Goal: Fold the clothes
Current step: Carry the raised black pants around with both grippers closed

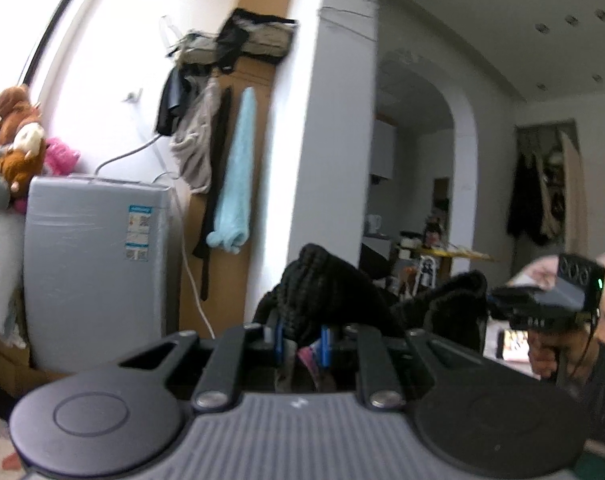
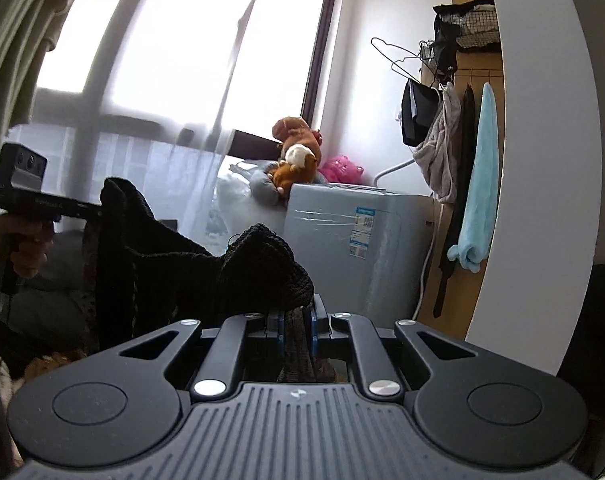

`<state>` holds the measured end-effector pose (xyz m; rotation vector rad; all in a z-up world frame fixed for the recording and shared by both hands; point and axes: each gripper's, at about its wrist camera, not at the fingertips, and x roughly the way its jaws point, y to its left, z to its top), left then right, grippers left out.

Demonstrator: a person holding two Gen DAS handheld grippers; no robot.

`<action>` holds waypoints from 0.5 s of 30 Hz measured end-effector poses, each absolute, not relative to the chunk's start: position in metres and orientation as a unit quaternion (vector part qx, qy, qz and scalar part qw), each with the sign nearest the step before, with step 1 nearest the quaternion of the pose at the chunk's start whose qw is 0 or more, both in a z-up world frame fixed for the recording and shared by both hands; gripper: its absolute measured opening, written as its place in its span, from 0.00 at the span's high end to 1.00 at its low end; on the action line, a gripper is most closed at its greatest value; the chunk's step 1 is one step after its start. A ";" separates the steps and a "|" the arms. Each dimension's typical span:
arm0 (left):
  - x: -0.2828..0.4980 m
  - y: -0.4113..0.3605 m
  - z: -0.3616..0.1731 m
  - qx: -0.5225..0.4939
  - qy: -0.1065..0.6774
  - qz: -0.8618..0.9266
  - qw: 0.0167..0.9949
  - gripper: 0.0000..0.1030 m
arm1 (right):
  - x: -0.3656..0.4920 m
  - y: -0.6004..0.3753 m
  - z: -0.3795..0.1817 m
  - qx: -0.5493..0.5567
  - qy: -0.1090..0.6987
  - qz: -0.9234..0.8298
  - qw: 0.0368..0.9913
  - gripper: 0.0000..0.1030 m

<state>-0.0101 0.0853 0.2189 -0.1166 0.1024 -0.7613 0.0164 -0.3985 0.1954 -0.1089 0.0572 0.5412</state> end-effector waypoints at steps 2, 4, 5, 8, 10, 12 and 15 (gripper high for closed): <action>-0.017 0.090 0.215 -0.064 0.053 -0.375 0.923 0.83 | 0.007 -0.398 0.192 -0.049 0.029 0.270 0.961 0.88; -0.025 0.093 0.211 -0.067 0.057 -0.379 0.921 0.83 | -0.008 -0.395 0.185 -0.046 0.032 0.279 0.959 0.88; -0.029 0.094 0.210 -0.069 0.060 -0.383 0.919 0.83 | -0.011 -0.395 0.184 -0.044 0.033 0.280 0.958 0.88; -0.035 0.098 0.206 -0.069 0.069 -0.391 0.915 0.83 | -0.020 -0.392 0.175 -0.034 0.043 0.286 0.957 0.88; -0.030 0.100 0.202 -0.068 0.083 -0.391 0.914 0.83 | -0.015 -0.390 0.164 -0.026 0.056 0.285 0.957 0.88; -0.014 0.102 0.192 -0.066 0.113 -0.388 0.912 0.83 | -0.006 -0.388 0.153 -0.020 0.069 0.284 0.956 0.88; 0.019 0.107 0.171 -0.060 0.163 -0.374 0.911 0.83 | 0.017 -0.381 0.130 -0.015 0.095 0.283 0.954 0.88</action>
